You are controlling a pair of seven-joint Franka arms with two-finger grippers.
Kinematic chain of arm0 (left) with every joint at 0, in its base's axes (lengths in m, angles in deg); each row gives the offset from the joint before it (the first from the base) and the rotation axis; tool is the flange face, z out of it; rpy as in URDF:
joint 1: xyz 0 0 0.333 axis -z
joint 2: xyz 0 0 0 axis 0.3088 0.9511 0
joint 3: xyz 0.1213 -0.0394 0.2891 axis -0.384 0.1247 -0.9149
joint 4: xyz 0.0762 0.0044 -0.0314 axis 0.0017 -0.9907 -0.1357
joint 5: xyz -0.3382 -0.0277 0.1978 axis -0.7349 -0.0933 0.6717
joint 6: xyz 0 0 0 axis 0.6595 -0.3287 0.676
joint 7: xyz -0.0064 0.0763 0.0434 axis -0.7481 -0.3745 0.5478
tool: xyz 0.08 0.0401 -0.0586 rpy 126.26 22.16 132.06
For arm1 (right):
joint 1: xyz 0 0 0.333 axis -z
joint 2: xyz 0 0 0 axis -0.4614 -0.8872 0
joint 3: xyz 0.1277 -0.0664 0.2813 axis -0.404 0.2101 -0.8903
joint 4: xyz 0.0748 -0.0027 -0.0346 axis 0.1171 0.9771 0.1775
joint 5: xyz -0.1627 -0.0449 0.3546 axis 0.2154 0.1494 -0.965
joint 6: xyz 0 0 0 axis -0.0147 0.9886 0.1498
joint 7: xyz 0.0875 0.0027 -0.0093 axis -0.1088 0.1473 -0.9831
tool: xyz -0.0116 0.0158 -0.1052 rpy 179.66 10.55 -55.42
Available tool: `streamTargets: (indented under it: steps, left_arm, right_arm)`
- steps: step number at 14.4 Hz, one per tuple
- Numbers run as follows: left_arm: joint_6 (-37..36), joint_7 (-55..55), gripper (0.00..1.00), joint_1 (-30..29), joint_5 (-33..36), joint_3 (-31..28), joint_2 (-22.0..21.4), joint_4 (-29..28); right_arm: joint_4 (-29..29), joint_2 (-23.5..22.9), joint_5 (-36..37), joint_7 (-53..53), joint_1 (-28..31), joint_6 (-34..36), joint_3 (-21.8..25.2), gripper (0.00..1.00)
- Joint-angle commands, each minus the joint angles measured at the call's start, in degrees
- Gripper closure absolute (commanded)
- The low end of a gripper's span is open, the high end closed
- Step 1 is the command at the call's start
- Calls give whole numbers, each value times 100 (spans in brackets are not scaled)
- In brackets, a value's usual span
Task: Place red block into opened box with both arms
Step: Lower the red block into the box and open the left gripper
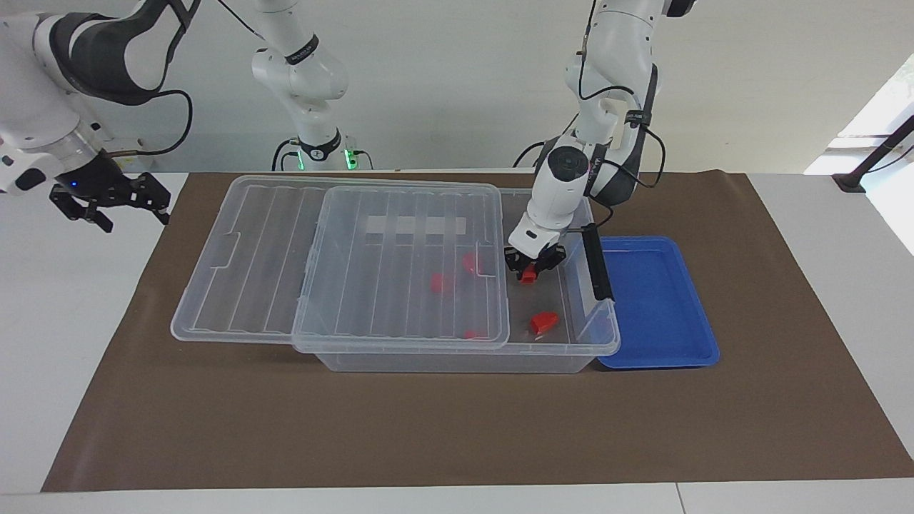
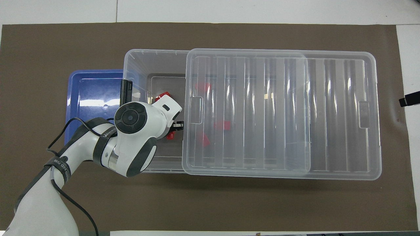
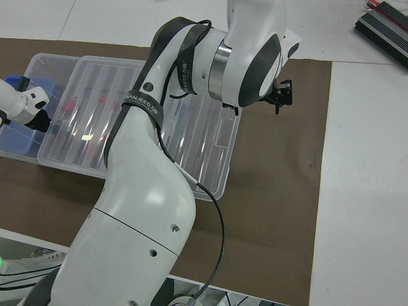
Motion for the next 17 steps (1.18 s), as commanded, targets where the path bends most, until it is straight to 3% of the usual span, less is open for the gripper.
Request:
streamTargets:
  steps: [1, 2, 3, 10, 12, 14, 17]
  left_arm:
    - [101, 61, 20, 12, -21, -55, -66, -108]
    - [92, 61, 11, 4, -21, -55, -92, -99]
    - [83, 61, 9, 3, -21, -64, -119, -73]
    - [-408, 35, 10, -14, -21, -108, -531, -2]
    - [-558, 44, 59, -84, -21, -108, -742, 15]
    - [-856, 44, 61, -172, -21, -108, -848, 164]
    - [-1182, 26, 50, -190, -21, -117, -1059, 288]
  right_arm:
    - [-96, -48, 68, -153, 109, 16, -45, 0]
    - [-131, -39, 68, -153, 118, 51, -45, 0]
    - [-244, -48, 60, -162, 136, 138, -45, 0]
    - [-421, -162, 51, -338, 285, 253, -28, 0]
    - [-412, -162, 51, -329, 285, 236, -28, 0]
    - [-412, -162, 51, -338, 285, 245, -28, 0]
    - [-421, -162, 51, -338, 285, 254, -37, 0]
